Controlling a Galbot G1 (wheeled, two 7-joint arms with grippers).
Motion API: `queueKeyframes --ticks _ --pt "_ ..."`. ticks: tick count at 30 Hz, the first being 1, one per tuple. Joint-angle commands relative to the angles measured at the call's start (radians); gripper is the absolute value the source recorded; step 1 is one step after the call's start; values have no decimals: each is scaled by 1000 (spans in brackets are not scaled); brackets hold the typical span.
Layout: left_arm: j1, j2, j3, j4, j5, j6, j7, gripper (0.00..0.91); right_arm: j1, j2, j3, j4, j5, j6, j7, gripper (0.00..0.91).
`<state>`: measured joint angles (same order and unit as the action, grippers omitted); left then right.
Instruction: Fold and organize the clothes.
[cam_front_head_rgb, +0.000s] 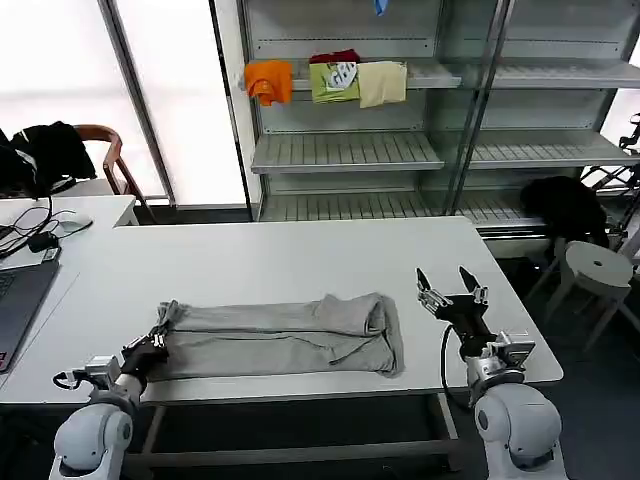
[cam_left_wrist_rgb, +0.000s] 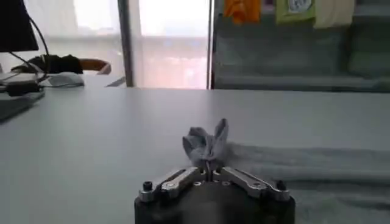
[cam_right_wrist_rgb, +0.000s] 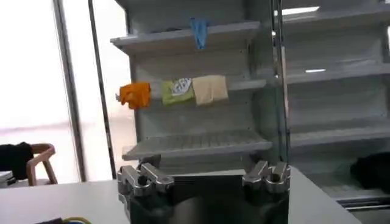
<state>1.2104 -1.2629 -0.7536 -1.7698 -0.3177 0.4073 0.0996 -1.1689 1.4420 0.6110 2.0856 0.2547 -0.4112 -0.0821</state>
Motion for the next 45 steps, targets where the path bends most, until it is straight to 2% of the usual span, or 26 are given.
queueKeyframes --ticks 1,5,13,16,19,24,25,27,28,30,31,34,38,40,45 --pt "-5 22 -42 -21 21 -73 17 0 0 0 4 5 9 -1 2 907" --pt "-20 80 -96 -17 100 -92 80 0 0 -1 5 5 12 -1 4 907" --pt "-70 354 -240 146 264 -159 219 0 -2 -2 3 -2 15 2 5 907" --pt "-85 406 -273 178 273 -158 233 0 0 -3 1 -8 15 6 3 907" --pt "-109 422 -297 172 279 -143 235 0 4 -1 -5 -13 9 7 2 907" --pt "-109 366 -289 43 320 -107 233 0 13 6 -16 -26 -9 7 6 907" --pt "-104 313 -267 -6 340 -91 234 0 15 9 -19 -30 -15 7 6 907" --pt "-93 259 -238 -72 356 -72 233 0 16 14 -22 -33 -23 7 5 907" --pt "-86 194 -199 -138 380 -60 235 0 16 18 -26 -35 -29 8 6 907" --pt "-77 134 -151 -193 405 -41 237 0 13 21 -28 -36 -36 8 6 907" --pt "-75 83 -92 -228 420 -22 235 0 12 24 -30 -35 -42 8 4 907" --pt "-72 0 51 -284 448 20 227 10 7 23 -30 -33 -51 10 3 907" --pt "-80 -53 199 -300 506 57 204 10 -1 20 -19 -29 -52 11 0 907" --pt "-86 -70 246 -298 509 91 185 10 -7 16 -9 -28 -52 12 -3 907" --pt "-78 -100 327 -263 530 108 162 10 -20 2 7 -25 -46 18 -5 907"
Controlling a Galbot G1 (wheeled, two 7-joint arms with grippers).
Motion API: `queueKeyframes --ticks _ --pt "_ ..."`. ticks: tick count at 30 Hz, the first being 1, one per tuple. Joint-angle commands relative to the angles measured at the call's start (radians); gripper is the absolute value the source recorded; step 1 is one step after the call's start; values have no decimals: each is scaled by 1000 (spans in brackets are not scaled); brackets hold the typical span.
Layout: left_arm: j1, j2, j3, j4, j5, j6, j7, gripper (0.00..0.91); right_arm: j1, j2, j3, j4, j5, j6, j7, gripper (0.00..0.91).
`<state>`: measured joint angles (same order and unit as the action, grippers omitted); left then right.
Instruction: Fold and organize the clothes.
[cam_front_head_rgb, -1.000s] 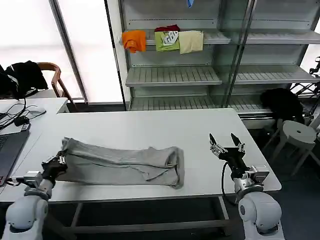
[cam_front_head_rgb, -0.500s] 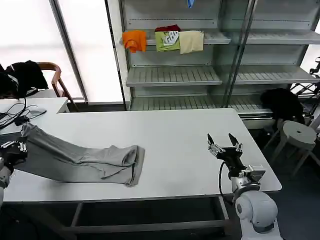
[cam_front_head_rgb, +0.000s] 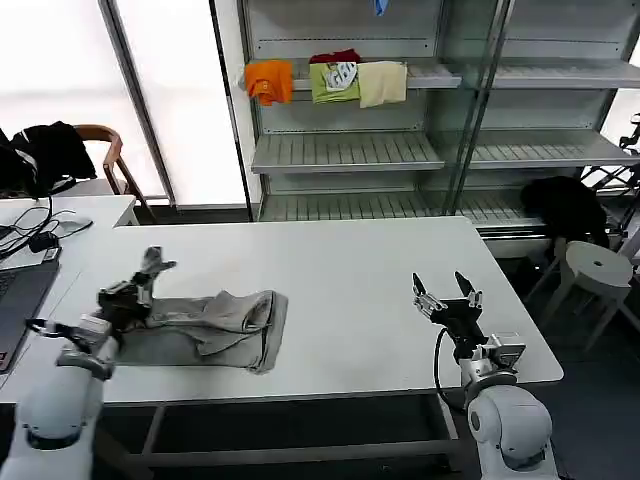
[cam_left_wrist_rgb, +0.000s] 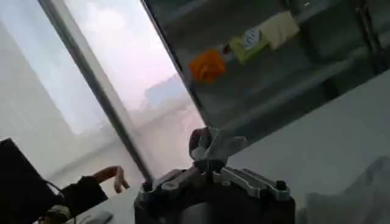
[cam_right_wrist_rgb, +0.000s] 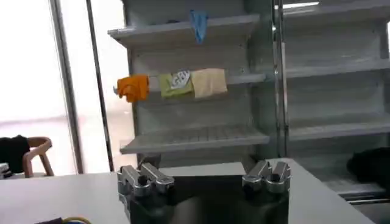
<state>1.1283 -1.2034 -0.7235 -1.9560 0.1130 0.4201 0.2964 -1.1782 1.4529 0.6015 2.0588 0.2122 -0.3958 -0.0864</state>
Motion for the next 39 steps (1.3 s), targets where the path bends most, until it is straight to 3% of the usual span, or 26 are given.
queueKeyframes --ticks 1,18,19,20,31,39 --pt "7 -165 306 -68 101 95 -37 10 -13 -13 18 0 -3 3 0 907" --pt "-8 -231 377 44 101 132 -106 20 -4 -13 -3 -31 -11 7 -5 907" --pt "-9 -233 380 50 101 134 -109 514 -4 -12 -4 -33 -13 8 -5 907" --pt "-10 -239 384 59 98 134 -117 907 -3 -12 -5 -35 -15 9 -6 907" --pt "-21 -322 411 148 67 134 -157 907 0 -10 -4 -57 -19 16 -5 907" --pt "-11 -358 411 107 -50 128 -152 907 4 -2 -11 -70 -31 22 -2 907"
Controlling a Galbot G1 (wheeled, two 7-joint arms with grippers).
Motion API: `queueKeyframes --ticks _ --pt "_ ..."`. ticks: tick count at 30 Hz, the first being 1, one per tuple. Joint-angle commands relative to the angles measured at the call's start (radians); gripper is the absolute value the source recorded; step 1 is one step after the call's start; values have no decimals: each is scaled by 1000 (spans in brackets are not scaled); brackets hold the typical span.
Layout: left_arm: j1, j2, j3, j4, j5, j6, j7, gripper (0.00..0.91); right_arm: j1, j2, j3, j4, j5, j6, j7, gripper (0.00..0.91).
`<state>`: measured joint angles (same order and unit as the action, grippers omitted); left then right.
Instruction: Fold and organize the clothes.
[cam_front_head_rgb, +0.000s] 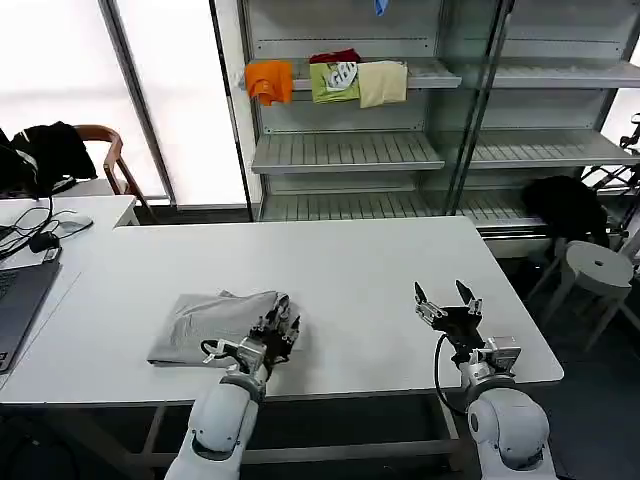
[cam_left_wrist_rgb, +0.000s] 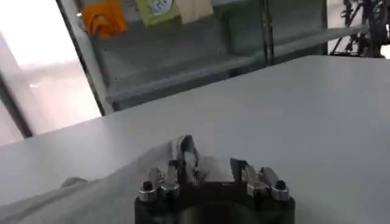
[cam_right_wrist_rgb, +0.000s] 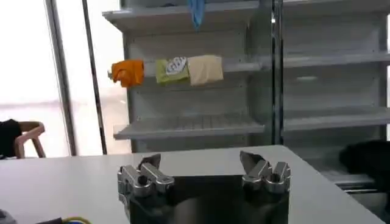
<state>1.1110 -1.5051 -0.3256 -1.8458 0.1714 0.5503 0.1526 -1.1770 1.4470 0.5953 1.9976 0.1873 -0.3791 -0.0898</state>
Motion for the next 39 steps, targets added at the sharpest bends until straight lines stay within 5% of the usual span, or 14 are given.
queueKeyframes --ticks 1,7,15,20,39 --pt "8 -59 7 -18 -142 -8 -5 907 5 6 -8 -11 -8 6 2 907" --pt "18 -9 -125 -171 -353 -39 17 907 13 14 -18 -10 -15 2 3 907" --pt "57 328 -481 -69 -500 -120 47 907 7 0 -19 -35 -23 9 -1 907" --pt "58 410 -522 43 -546 -115 42 907 17 7 -26 -63 -28 10 1 907" --pt "47 343 -449 134 -526 -67 45 907 12 5 -24 -76 -36 31 -1 907"
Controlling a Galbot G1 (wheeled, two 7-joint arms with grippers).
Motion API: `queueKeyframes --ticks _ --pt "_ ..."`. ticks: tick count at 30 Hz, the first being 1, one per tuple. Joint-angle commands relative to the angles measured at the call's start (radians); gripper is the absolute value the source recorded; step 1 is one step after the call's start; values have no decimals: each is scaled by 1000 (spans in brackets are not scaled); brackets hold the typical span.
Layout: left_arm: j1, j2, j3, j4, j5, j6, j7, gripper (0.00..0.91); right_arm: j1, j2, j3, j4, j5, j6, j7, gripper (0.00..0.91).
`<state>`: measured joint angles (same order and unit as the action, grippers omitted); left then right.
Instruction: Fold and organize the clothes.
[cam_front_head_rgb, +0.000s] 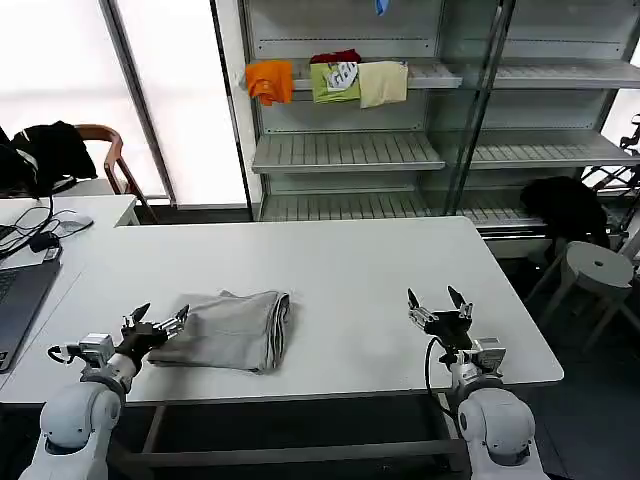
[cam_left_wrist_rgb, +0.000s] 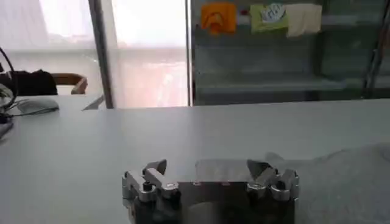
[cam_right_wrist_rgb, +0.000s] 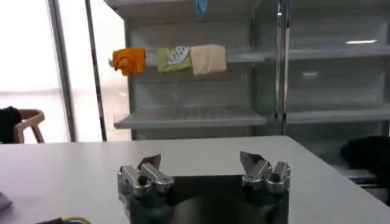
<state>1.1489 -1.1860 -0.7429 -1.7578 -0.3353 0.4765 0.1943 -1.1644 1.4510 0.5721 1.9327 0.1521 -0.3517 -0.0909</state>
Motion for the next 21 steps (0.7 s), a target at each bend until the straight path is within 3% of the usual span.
queueKeyframes --ticks 1,10,14,20,21 --pt "11 23 -32 46 -18 7 3 907 -1 1 -2 -12 -1 5 0 907" --pt "33 -12 -11 36 26 7 2 907 2 6 -8 -15 -1 9 2 907" --pt "38 -30 -1 37 41 12 3 464 0 5 -6 -14 0 10 2 907" --pt "41 -50 11 42 46 17 0 252 -1 4 -1 -15 1 12 4 907" --pt "41 -53 11 42 45 18 0 131 -1 3 0 -15 1 12 4 907"
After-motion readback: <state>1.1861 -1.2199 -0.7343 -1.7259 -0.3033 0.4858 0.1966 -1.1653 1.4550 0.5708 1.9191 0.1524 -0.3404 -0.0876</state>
